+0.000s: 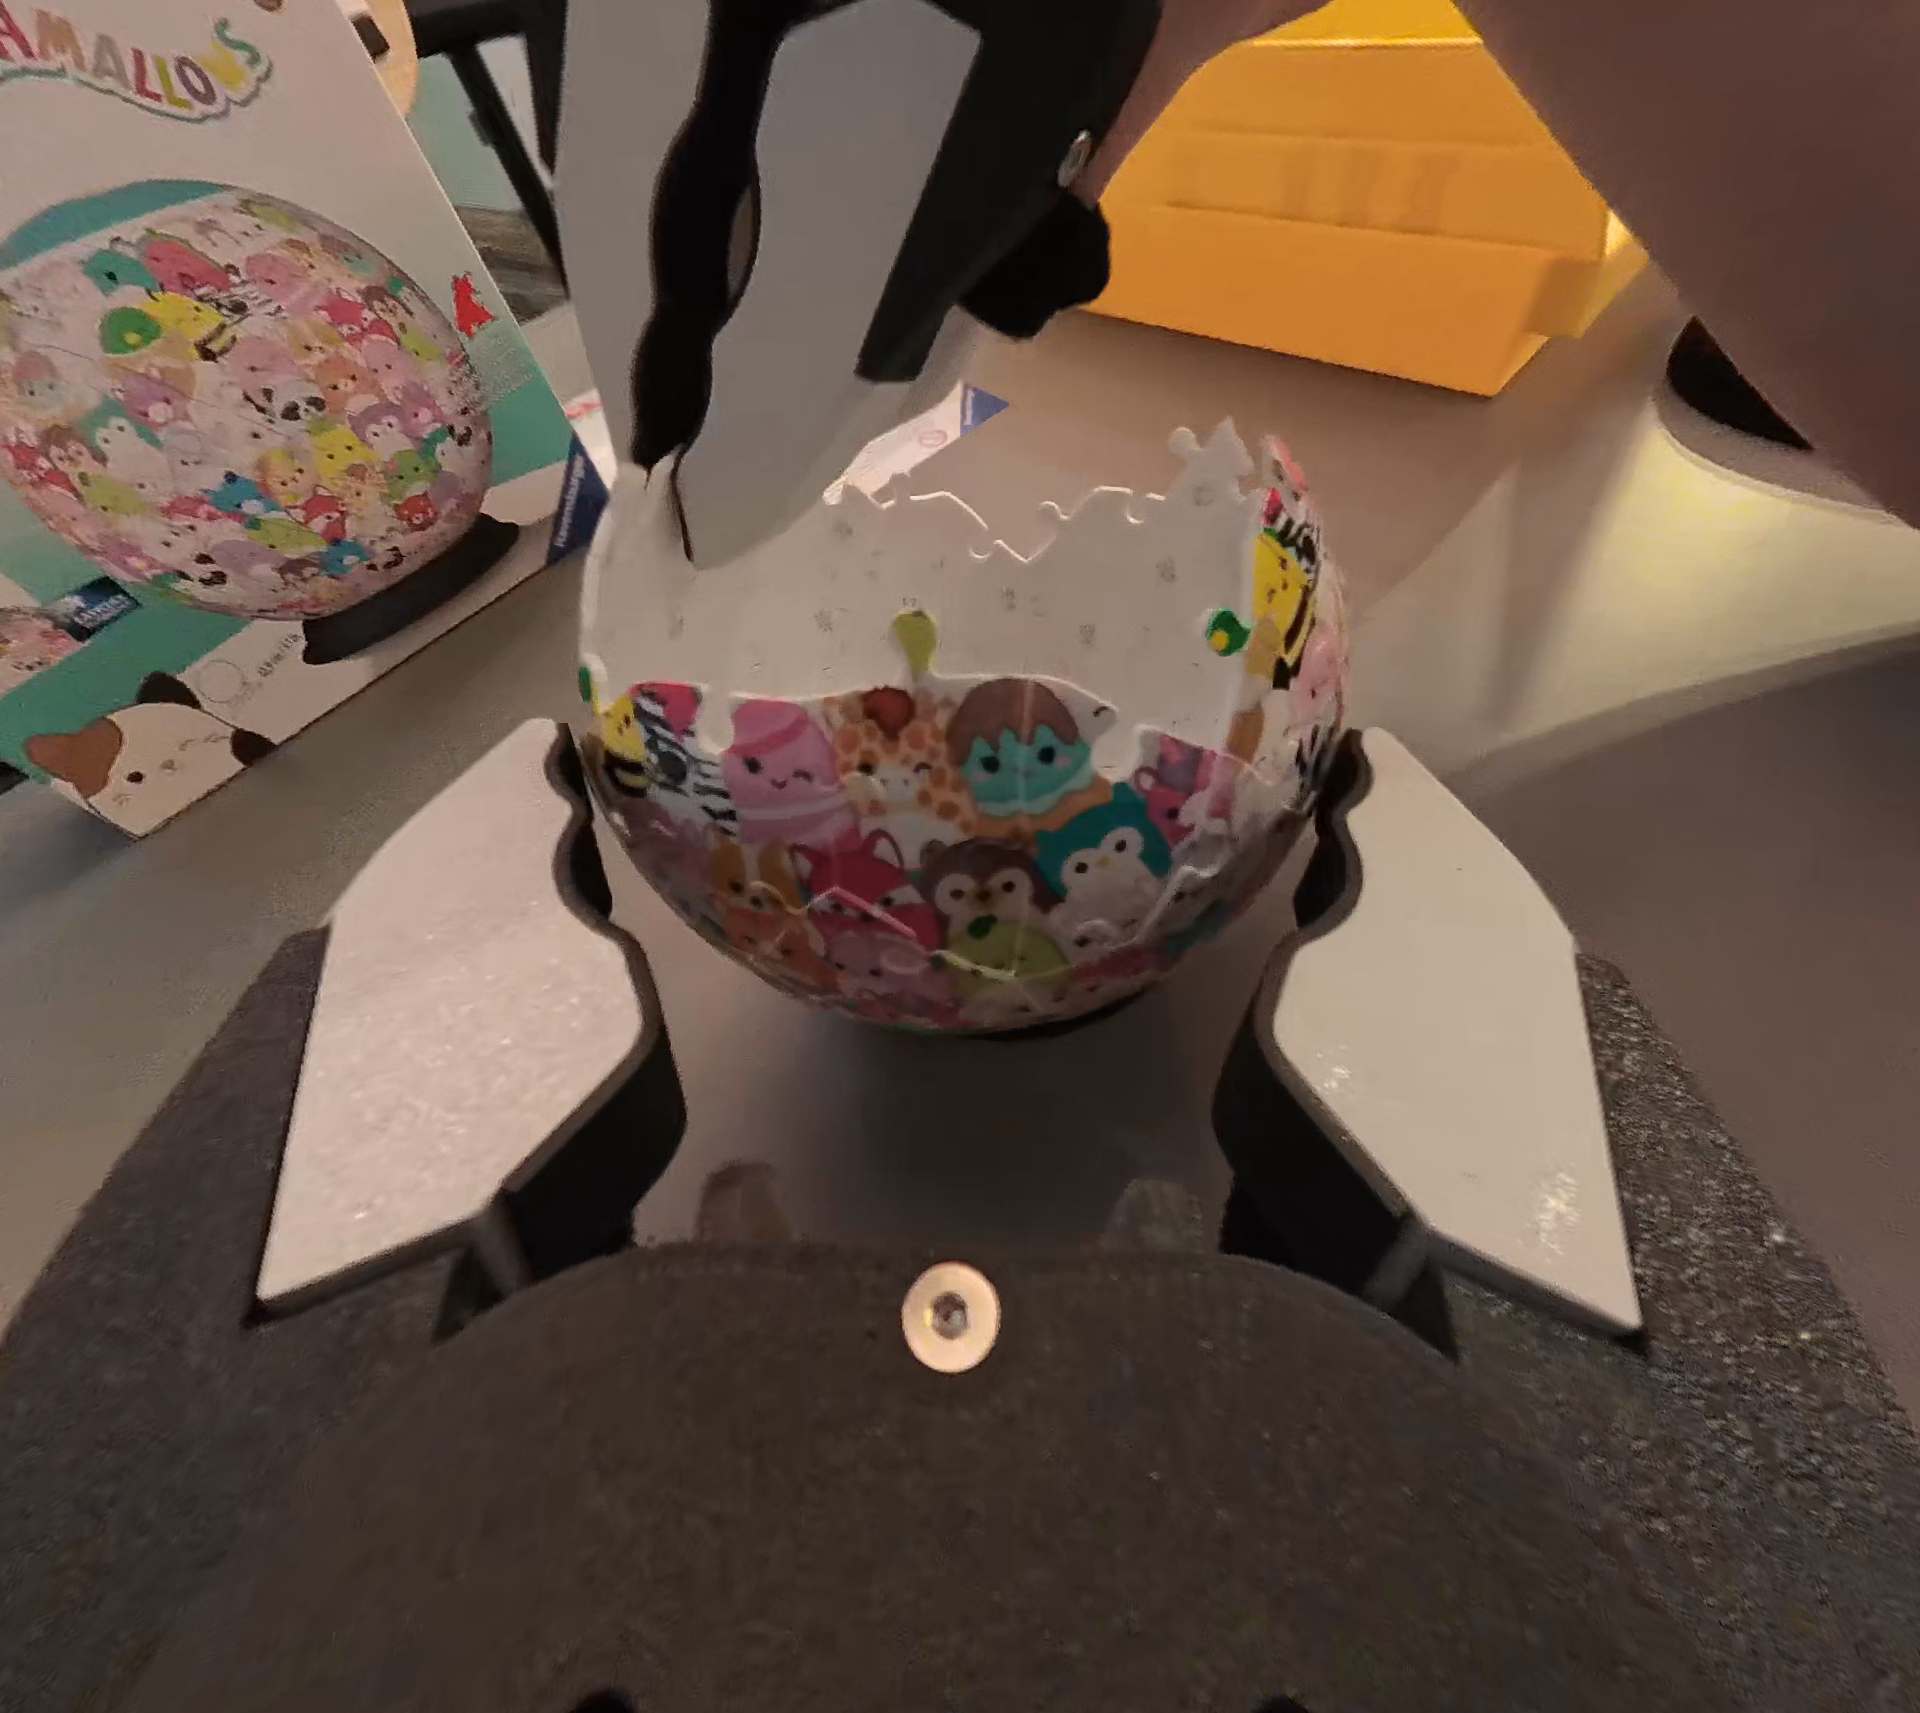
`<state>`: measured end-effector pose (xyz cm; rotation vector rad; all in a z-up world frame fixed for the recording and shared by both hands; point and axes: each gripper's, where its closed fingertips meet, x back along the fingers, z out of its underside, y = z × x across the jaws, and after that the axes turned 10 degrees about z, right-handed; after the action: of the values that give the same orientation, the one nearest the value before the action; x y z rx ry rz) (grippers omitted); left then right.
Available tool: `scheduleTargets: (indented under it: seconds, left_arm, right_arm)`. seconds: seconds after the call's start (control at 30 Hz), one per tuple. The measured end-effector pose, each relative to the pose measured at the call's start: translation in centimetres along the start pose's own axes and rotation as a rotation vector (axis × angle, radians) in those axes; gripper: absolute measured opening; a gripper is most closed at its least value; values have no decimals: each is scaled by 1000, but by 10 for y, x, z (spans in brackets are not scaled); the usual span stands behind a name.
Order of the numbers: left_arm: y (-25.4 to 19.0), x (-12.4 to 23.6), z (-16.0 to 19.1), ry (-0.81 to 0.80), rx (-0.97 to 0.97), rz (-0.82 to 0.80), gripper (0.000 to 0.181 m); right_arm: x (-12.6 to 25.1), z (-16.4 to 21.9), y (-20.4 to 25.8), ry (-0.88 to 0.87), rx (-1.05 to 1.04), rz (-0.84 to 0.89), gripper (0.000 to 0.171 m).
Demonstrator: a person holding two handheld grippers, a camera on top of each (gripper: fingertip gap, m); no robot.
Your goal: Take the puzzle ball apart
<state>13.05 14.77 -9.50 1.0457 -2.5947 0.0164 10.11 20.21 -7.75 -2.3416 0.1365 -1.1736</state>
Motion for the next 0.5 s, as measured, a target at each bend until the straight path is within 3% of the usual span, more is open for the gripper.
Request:
scheduleTargets:
  seconds: [0.2, 0.33, 0.4, 0.5]
  left_arm:
    - [6, 8, 3, -17, 77, 67, 122]
    - [-2, 12, 2, -36, 86, 166, 107]
    - [-3, 13, -2, -59, 68, 159, 114]
    - [-4, 10, -3, -54, 45, 124, 133]
  right_arm:
    - [7, 29, -7, 138, -104, -12, 6]
    - [12, 37, -7, 162, -121, -28, 10]
    - [12, 27, -10, 96, -89, -4, 25]
    - [9, 2, -4, -36, 30, 10, 29]
